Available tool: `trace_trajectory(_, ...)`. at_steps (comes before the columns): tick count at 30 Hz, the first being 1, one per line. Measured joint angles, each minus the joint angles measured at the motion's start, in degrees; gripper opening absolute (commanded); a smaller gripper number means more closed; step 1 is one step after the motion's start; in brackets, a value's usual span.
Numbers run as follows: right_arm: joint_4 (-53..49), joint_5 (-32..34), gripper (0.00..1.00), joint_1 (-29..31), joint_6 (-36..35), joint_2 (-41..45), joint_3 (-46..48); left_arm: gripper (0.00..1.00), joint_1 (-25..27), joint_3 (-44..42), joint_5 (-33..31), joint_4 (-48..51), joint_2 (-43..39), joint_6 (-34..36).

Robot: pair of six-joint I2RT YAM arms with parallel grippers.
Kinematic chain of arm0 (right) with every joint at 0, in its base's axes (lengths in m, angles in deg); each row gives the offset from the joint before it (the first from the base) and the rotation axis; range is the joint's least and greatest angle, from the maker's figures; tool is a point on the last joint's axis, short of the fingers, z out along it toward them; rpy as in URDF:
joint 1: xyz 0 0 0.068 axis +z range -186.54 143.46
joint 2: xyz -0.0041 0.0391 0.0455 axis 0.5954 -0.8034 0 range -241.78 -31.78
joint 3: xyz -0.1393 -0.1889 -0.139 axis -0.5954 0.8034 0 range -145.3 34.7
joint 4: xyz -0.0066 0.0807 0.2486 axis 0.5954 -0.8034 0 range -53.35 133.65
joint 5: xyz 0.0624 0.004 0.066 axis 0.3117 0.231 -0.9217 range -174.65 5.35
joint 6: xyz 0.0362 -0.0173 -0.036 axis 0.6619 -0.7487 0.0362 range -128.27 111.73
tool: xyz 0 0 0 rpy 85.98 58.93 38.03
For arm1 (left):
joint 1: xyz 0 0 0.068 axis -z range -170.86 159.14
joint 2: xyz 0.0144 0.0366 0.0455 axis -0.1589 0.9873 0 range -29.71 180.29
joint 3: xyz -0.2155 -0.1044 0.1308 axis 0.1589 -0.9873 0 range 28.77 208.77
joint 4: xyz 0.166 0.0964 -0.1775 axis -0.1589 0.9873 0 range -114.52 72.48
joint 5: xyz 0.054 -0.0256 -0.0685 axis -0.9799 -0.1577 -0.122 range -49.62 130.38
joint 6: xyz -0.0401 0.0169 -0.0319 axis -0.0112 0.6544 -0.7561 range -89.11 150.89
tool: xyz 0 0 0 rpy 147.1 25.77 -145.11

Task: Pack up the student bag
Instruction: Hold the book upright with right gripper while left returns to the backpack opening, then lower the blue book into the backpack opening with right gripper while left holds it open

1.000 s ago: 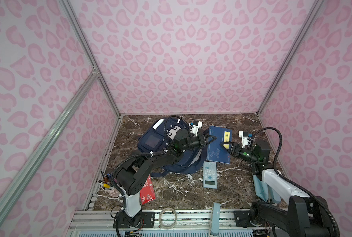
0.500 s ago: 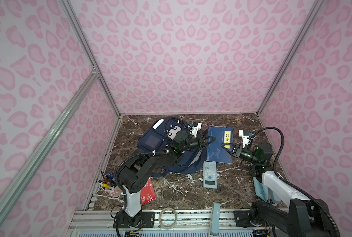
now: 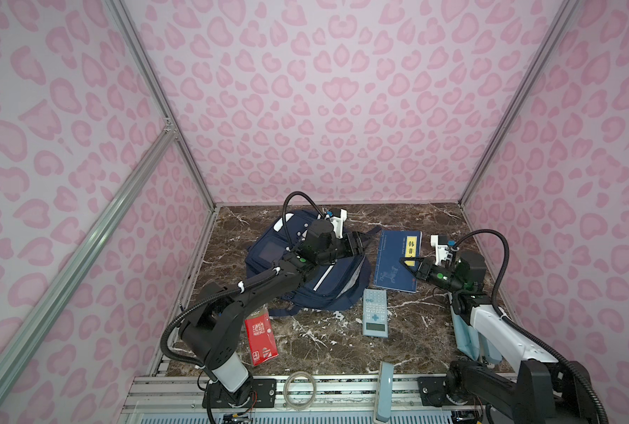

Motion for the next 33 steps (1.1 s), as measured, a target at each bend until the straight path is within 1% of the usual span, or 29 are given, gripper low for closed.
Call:
trace_trajectory(2, -2.1, 1.55, 0.0, 0.0, -0.92, 0.17, 0.0, 0.67, -0.9, 0.11, -5.97, 8.46, 0.94, 6.29)
trace_trajectory(4, -3.5, 2.73, 0.0, 0.0, -1.7, 0.17, 0.0, 0.68, -0.94, -0.04, -9.22, 14.93, 2.56, 11.1)
trace_trajectory(7, -4.28, 3.48, 0.0, 0.0, -2.05, -0.39, 0.13, 0.68, 1.7, 0.68, -13.29, 21.2, 5.35, 16.61)
trace_trajectory(9, -4.15, 3.65, 0.0, 0.02, -1.99, -0.94, 0.61, 0.68, 2.84, 1.33, -15.85, 23.47, 7.28, 19.28)
trace_trajectory(11, -4.15, 3.85, 0.0, 0.31, -1.84, -1.36, 1.03, 0.71, 2.95, 1.55, -17.81, 24.39, 8.79, 20.83)
trace_trajectory(14, -4.37, 3.96, 0.0, 0.79, -1.99, -1.62, 1.25, 0.71, 3.69, 3.02, -20.57, 25.64, 11.26, 22.53)
trace_trajectory(15, -4.35, 4.15, 0.0, 0.94, -2.05, -1.73, 1.29, 0.67, 4.22, 3.74, -21.92, 25.9, 12.17, 22.8)
trace_trajectory(16, -4.33, 4.42, 0.0, 1.33, -2.08, -1.9, 1.33, 0.54, 4.5, 4.31, -23.06, 26.1, 12.92, 23.19)
trace_trajectory(17, -4.33, 5.2, 0.0, 1.97, -2.05, -2.23, 1.42, 0.36, 4.7, 4.72, -23.65, 26.25, 13.55, 23.61)
trace_trajectory(18, -4.26, 6.16, 0.0, 2.95, -1.99, -2.71, 1.57, 0.1, 4.7, 5.27, -23.82, 26.67, 14.12, 23.91)
trace_trajectory(19, -4.0, 6.6, 0.0, 3.87, -1.79, -3.26, 1.73, 0.04, 4.55, 5.7, -23.54, 26.93, 14.34, 24.17)
trace_trajectory(23, -2.12, 9.35, 0.0, 7.5, 2.05, -5.64, 3.19, 0.04, 3.52, 7.61, -20.68, 28.79, 12.79, 25.0)
trace_trajectory(26, -0.26, 12.52, 0.0, 10.25, 5.95, -6.43, 4.11, 0.04, 0.74, 7.85, -16.79, 30.45, 7.76, 24.3)
trace_trajectory(29, 1.29, 15.32, 0.0, 14.8, 8.5, -7.76, 3.32, 0.04, -1.97, 8.46, -14.1, 31.23, 2.01, 23.85)
trace_trajectory(33, 5.73, 16.33, 0.0, 19.54, 11.87, -14.19, -0.5, 0.04, -4.59, 10.16, -11.19, 32.81, -1.64, 23.19)
